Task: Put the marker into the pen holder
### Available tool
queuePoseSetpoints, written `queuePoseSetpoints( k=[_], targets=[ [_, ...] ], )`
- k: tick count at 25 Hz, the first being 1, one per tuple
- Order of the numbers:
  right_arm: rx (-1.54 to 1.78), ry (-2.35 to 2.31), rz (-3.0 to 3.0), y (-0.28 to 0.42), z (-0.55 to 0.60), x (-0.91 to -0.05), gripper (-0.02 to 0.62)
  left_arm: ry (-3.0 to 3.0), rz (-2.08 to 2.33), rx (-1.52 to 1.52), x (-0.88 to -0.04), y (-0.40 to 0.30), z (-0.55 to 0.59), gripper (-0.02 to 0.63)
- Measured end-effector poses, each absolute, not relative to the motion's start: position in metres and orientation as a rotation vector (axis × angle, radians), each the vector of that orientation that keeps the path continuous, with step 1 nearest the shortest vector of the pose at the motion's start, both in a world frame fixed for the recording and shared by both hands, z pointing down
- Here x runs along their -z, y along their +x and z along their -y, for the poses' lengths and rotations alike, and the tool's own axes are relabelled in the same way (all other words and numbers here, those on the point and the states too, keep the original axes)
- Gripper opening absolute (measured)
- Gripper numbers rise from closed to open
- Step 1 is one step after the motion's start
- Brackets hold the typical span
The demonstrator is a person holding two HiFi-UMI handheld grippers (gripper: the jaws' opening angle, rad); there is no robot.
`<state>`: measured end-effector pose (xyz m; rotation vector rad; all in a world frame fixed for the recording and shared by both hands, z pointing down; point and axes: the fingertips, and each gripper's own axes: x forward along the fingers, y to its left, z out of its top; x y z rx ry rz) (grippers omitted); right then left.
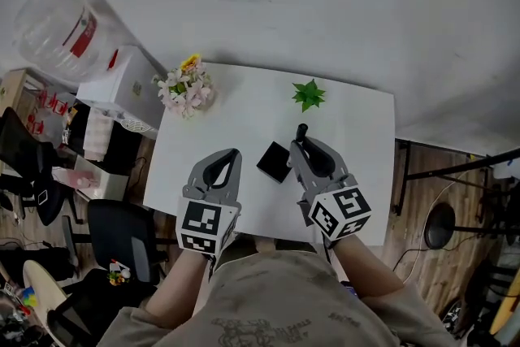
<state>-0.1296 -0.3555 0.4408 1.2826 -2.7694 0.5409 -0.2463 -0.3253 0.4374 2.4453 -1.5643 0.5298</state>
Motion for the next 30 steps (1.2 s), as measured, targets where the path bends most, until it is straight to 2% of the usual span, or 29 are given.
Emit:
queuePoseSetpoints(
  k=[20,30],
  targets=[
    [-0.736,1.362,2.351,-0.159,0.371,-0.587,0.094,2.460,1.217,-0.650,-0.529,-0.257,0.357,0.001],
    [-0.766,1.324,2.199,-0.156,0.366,-0.627,0.094,2.424,1.159,-0.696,-0.557,-0.264,0.357,0.001]
  ],
)
